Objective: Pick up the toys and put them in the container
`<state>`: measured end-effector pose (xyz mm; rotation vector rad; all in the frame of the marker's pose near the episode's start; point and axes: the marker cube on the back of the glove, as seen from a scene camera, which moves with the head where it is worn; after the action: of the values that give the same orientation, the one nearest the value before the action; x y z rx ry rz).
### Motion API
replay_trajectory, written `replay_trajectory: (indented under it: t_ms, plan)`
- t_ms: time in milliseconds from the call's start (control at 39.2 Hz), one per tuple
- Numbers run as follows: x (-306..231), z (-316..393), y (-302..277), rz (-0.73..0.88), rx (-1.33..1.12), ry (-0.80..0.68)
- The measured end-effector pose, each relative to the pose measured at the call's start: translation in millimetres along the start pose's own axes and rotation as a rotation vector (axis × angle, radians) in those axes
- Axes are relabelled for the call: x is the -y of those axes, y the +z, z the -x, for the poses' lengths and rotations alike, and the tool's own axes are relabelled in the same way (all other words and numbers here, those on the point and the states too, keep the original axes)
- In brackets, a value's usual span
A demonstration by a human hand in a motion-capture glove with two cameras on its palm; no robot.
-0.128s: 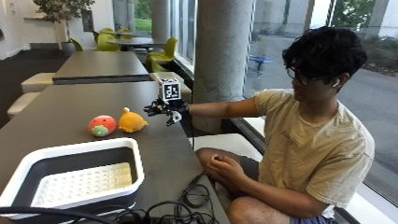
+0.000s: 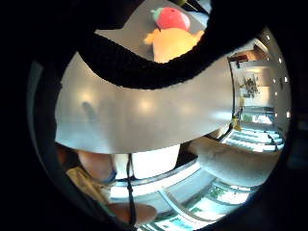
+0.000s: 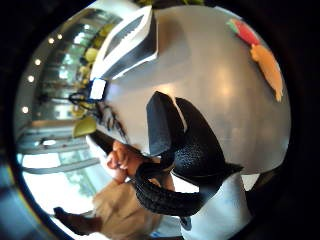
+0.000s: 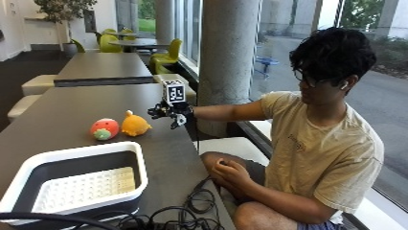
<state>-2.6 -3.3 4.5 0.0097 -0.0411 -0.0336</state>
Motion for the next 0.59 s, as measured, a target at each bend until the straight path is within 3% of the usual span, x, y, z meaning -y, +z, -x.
replay_trajectory:
  t_ms: [587]
  plan:
    - [-1.1,0.6,-6.3,-0.013,-0.017,-0.012]
